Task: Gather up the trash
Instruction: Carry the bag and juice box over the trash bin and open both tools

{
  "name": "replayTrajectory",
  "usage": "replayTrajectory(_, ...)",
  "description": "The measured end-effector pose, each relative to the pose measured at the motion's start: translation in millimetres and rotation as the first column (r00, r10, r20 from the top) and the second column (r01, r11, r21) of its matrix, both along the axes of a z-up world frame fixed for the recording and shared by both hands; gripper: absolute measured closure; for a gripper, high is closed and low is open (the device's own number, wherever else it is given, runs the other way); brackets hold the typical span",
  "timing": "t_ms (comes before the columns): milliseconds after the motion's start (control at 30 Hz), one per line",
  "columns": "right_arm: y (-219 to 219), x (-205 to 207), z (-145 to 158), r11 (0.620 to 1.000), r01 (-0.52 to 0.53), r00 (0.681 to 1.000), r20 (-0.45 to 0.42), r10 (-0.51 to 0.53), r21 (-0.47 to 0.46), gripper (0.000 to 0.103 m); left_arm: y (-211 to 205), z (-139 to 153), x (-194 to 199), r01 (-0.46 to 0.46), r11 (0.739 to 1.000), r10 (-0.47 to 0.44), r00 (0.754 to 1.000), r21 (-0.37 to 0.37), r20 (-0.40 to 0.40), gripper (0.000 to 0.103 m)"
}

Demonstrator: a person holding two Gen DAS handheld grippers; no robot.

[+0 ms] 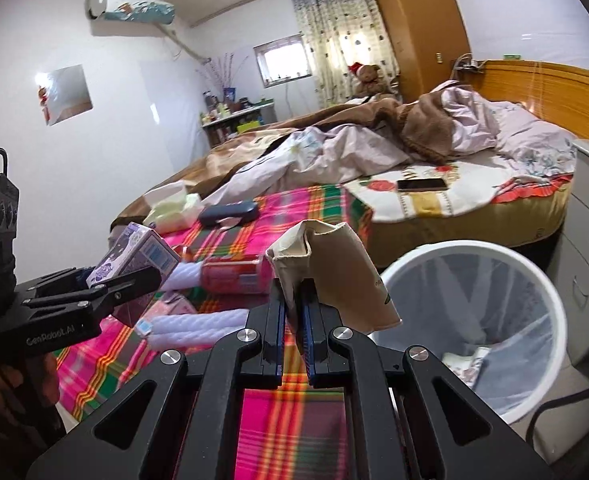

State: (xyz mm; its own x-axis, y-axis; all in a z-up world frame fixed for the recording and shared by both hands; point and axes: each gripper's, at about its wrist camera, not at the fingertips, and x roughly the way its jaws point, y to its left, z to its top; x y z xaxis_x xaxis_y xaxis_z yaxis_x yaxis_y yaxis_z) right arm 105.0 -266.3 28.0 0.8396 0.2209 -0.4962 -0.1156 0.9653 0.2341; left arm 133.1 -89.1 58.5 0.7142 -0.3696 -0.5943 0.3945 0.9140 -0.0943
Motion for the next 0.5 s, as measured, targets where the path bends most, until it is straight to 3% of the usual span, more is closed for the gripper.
replayTrajectory(500,-73.0,7.5,-17.7,0.99,0.137,0.988,-0.075,-0.135,0.019,0.095,-105.9,-7.2,10.3,0.19,0.982,-0.19,0.981,-0.004,-0.029,0.045)
